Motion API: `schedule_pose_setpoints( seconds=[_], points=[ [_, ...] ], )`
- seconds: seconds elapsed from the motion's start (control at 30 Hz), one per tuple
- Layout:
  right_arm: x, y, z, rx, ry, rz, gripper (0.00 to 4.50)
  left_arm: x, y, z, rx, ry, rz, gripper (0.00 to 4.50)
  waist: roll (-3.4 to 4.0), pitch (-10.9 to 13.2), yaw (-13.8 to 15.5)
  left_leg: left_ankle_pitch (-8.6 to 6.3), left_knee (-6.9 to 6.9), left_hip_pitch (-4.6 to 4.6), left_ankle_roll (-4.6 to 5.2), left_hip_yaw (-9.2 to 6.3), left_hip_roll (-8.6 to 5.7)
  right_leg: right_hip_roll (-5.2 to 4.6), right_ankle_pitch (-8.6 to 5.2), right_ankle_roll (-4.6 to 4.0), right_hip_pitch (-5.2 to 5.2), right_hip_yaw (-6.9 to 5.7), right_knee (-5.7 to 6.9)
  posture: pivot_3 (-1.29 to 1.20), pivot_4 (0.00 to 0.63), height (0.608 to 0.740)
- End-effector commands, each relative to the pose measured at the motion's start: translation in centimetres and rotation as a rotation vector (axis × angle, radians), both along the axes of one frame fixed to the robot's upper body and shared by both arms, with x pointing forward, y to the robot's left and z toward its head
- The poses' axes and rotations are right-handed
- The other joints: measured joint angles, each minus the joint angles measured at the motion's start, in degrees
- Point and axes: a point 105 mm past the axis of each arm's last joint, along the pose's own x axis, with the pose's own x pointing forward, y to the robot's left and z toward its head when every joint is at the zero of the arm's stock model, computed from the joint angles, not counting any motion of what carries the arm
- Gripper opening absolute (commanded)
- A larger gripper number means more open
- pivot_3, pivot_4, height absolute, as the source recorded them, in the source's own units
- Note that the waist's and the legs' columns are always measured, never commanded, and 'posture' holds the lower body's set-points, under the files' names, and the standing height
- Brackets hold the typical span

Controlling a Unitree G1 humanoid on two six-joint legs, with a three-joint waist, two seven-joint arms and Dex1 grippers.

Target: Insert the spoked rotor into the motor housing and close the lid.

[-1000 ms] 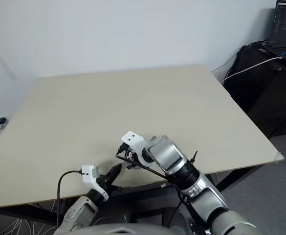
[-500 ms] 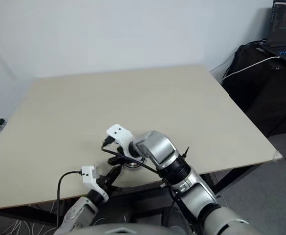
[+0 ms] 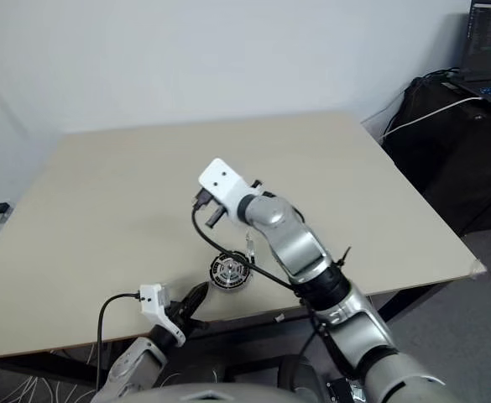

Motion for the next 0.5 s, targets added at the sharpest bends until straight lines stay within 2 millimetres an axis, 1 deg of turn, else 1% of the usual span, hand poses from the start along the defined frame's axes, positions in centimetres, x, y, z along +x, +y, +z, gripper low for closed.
schedule_pose_setpoints(
  seconds=[0.03, 0.07, 0.17, 0.27, 0.3, 0.37, 0.43, 0.5],
  points=[
    [0.3, -3.1, 0.1, -0.104, -0.134, -0.032, 0.02, 0.4, -0.3, 1.0, -0.02, -0.048, -0.014, 0.0, -0.04, -0.02, 0.13, -0.01, 0.01, 0.0, 0.01, 0.0, 0.0, 0.0, 0.0, 0.0, 0.03, 0.0, -0.02, 0.0, 0.0, 0.74],
    [0.3, -4.7, -0.8, -0.136, -0.122, -0.062, 0.02, 0.4, -0.3, 1.1, -0.019, -0.05, -0.018, 0.0, -0.06, -0.02, 0.2, -0.01, 0.01, 0.0, 0.03, 0.0, 0.0, -0.01, 0.0, 0.0, 0.04, -0.01, -0.04, 0.0, 0.0, 0.74],
    [-0.7, -8.1, -3.3, -0.244, -0.081, -0.094, 0.02, 0.3, -0.3, 1.1, -0.014, -0.051, -0.032, 0.0, -0.07, -0.01, 0.22, -0.03, 0.0, 0.0, 0.07, 0.03, 0.0, -0.02, -0.02, 0.0, 0.07, 0.02, -0.08, 0.0, 0.0, 0.74],
    [-3.0, -10.6, -6.3, -0.305, 0.038, -0.104, 0.02, 0.2, -0.4, 1.0, -0.009, -0.049, -0.046, 0.0, -0.12, 0.03, 0.22, -0.04, 0.01, -0.03, 0.1, 0.08, 0.02, -0.01, -0.09, 0.08, 0.25, 0.08, -0.06, 0.0, 0.0, 0.74],
    [-4.0, -11.1, -7.1, -0.309, 0.081, -0.099, 0.02, 0.2, -0.4, 1.0, -0.008, -0.048, -0.049, 0.0, -0.13, 0.04, 0.17, -0.04, 0.01, -0.03, 0.11, 0.09, 0.04, 0.0, -0.2, 0.26, 0.3, 0.1, -0.06, 0.0, 0.0, 0.74],
    [-6.1, -11.4, -8.3, -0.293, 0.165, -0.062, 0.02, 0.1, -0.4, 1.0, -0.003, -0.042, -0.063, 0.0, -0.17, 0.07, 0.3, -0.04, 0.02, -0.01, 0.11, 0.07, 0.07, -0.01, -0.22, 0.29, 0.35, 0.07, -0.06, 0.0, 0.0, 0.74],
    [-7.8, -11.1, -8.7, -0.26, 0.214, -0.008, 0.02, 0.1, -0.4, 1.0, 0.002, -0.038, -0.078, 0.0, -0.25, 0.18, 0.3, -0.05, 0.05, 0.06, 0.11, 0.05, 0.07, -0.02, -0.26, 0.31, 0.46, 0.05, -0.06, 0.0, 0.0, 0.74],
    [-8.4, -10.8, -8.5, -0.207, 0.225, 0.004, 0.02, 0.1, -0.4, 0.9, 0.01, -0.035, -0.094, 0.0, -0.37, 0.38, 0.2, -0.05, 0.11, 0.15, 0.11, 0.06, 0.09, -0.03, -0.41, 0.08, 0.57, 0.06, -0.05, 0.0, 0.0, 0.74]
  ],
)
